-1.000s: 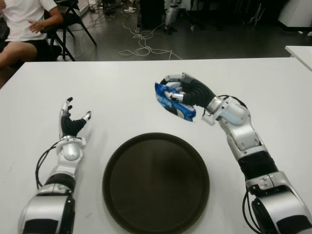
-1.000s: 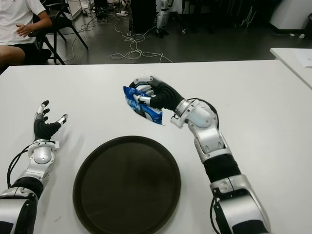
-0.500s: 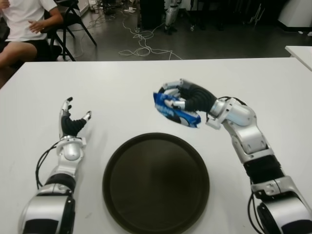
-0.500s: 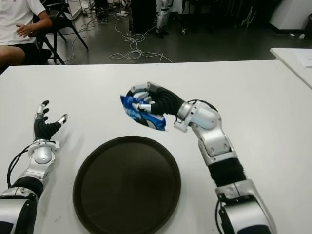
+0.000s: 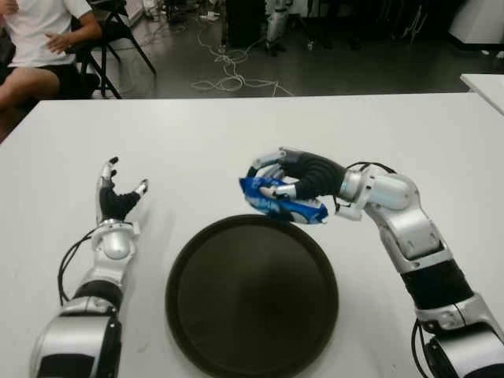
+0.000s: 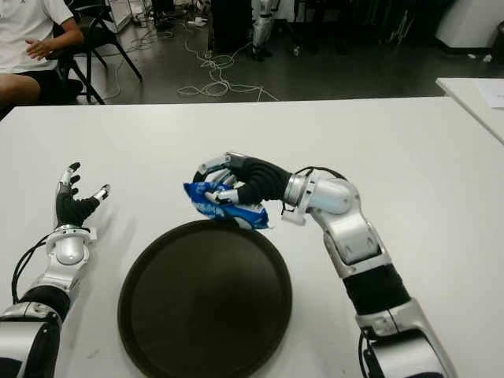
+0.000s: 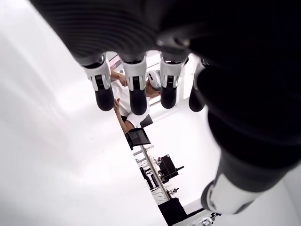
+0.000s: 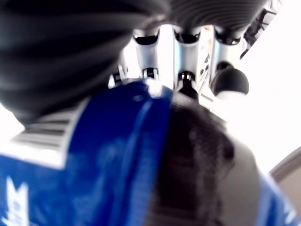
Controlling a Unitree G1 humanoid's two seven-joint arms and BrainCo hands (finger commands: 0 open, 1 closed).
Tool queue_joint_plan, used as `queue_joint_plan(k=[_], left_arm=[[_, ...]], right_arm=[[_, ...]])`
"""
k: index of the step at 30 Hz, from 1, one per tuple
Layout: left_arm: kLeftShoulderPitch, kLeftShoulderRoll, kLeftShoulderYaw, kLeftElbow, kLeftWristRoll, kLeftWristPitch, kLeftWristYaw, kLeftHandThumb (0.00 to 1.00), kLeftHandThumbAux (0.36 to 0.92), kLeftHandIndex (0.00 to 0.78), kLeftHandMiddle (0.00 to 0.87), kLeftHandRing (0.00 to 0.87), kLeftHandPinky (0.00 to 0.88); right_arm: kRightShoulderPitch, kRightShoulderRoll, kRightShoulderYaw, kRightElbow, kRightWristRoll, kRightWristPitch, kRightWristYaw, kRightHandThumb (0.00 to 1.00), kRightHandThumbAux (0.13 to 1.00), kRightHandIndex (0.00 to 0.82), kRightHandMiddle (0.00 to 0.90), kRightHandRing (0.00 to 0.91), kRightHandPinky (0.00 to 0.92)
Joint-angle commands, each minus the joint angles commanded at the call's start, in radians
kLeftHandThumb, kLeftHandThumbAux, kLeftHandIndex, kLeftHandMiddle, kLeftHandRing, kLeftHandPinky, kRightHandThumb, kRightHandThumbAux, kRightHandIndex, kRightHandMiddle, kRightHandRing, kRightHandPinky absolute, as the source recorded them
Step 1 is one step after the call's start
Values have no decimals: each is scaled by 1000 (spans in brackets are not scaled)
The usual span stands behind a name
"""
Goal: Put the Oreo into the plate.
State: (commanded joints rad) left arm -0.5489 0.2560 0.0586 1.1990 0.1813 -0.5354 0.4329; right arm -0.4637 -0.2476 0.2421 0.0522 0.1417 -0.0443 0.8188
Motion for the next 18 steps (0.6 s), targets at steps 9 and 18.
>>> queue_joint_plan(k=[9,18], left_arm=[[0,1,0,3,1,-4,1,0,773,58,83,67,56],[2,-2,2,1,-2,-13,2,0,791,59,85,68,59]], right_arm=[[17,51,23,47,-50,-57,-68,684,722,440,856,866,866],[6,76,57,114,-175,-112,-183,684,725,440,842,854,858]])
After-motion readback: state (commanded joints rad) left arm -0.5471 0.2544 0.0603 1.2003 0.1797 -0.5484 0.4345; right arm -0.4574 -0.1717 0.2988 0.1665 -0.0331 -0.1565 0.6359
